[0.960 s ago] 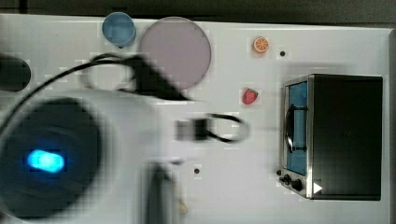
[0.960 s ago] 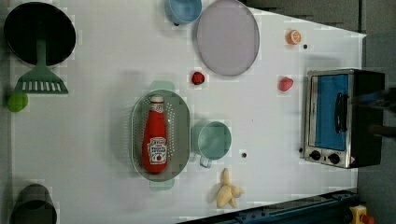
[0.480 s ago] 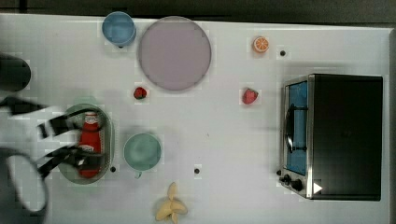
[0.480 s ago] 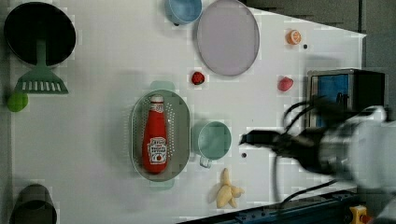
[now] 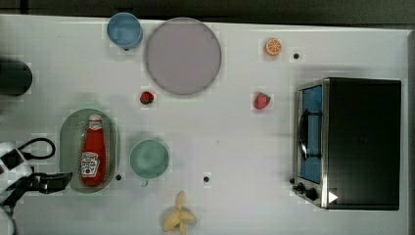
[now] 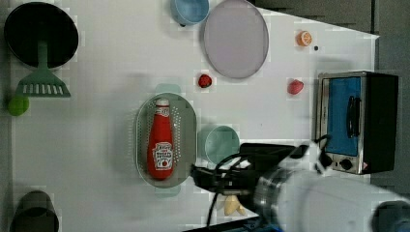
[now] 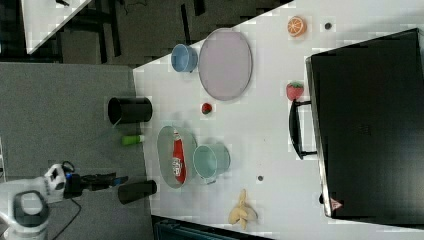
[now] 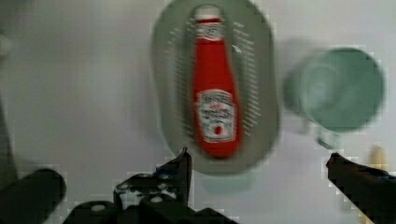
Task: Pick ketchup from strainer and place it on the table
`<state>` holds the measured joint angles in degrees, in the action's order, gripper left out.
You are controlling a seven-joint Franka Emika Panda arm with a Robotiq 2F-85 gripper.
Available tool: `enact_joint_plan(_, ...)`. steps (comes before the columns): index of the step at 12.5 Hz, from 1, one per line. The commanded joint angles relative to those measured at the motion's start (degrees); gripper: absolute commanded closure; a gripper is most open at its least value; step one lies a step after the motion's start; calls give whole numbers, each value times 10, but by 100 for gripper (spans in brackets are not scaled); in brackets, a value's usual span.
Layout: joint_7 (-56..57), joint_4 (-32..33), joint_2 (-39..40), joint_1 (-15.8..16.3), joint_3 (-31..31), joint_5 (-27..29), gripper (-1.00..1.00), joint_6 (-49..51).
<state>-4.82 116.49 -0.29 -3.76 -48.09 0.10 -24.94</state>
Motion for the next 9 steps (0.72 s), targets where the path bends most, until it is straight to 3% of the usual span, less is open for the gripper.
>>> enact_joint_plan(1, -23, 79, 39, -12, -3, -2, -100, -99)
enact_joint_plan(5, -23, 149, 99, -12, -1, -79, -100, -246)
enact_joint_plan(9, -24, 155, 183, -12, 10, -137, -100, -311)
